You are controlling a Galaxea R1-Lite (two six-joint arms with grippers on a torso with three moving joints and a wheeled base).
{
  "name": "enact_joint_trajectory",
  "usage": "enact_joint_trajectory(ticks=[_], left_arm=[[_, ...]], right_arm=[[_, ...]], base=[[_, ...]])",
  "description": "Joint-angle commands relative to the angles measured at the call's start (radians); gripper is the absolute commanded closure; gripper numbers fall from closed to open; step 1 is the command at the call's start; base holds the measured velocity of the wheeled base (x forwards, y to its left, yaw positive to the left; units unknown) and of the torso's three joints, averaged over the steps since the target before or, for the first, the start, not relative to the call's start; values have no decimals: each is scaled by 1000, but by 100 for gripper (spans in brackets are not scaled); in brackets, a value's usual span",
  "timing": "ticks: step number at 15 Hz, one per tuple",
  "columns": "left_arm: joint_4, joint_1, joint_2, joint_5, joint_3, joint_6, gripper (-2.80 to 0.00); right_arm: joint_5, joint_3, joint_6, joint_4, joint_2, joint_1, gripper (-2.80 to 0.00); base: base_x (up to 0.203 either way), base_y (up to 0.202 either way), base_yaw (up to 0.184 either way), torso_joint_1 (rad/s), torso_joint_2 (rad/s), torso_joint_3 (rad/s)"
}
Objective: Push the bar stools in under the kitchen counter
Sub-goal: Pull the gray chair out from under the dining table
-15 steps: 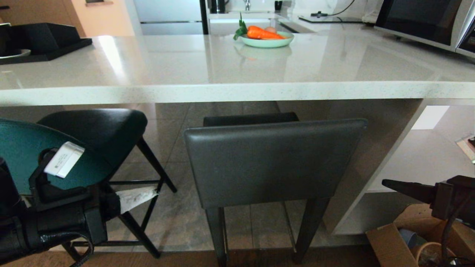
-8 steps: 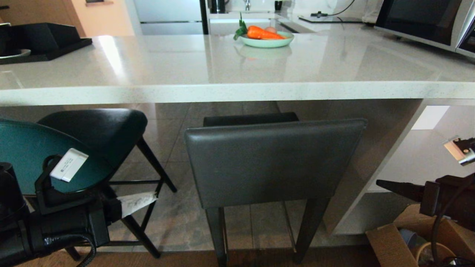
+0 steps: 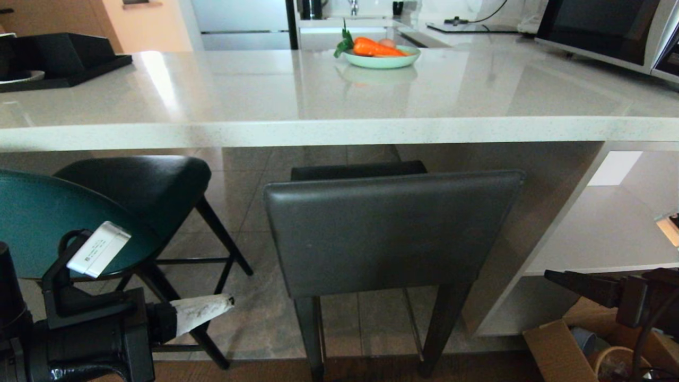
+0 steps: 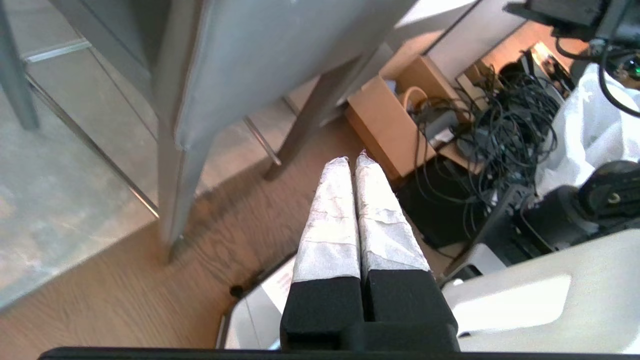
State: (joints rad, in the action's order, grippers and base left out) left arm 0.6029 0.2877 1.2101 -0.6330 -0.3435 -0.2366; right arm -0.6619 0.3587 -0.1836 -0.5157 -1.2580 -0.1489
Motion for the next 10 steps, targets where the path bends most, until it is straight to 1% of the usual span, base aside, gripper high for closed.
enact_joint_trajectory(ticks=[1,3,5,7,8,10], left_arm=[[9,2,-14,-3,-2,-1,0],[53,-1,-17,29,11,0,0],[77,8,-20,92,15,2,0],[85,21,-47,113,17,2,0],[89,22,-53,117,23,5,-280],[90,22,-41,146,21,10,-280]], right_arm=[[-5,2,0,-3,31,0,-280],[-5,-6,0,-3,50,2,-280],[-5,-13,0,-2,79,2,-280],[-5,-19,-1,-1,96,2,-280],[-5,-22,0,-1,98,2,-280],[-5,-24,0,-1,98,3,-280]], base=[[0,0,0,0,0,0],[0,0,0,0,0,0],[0,0,0,0,0,0],[0,0,0,0,0,0],[0,0,0,0,0,0],[0,0,0,0,0,0]])
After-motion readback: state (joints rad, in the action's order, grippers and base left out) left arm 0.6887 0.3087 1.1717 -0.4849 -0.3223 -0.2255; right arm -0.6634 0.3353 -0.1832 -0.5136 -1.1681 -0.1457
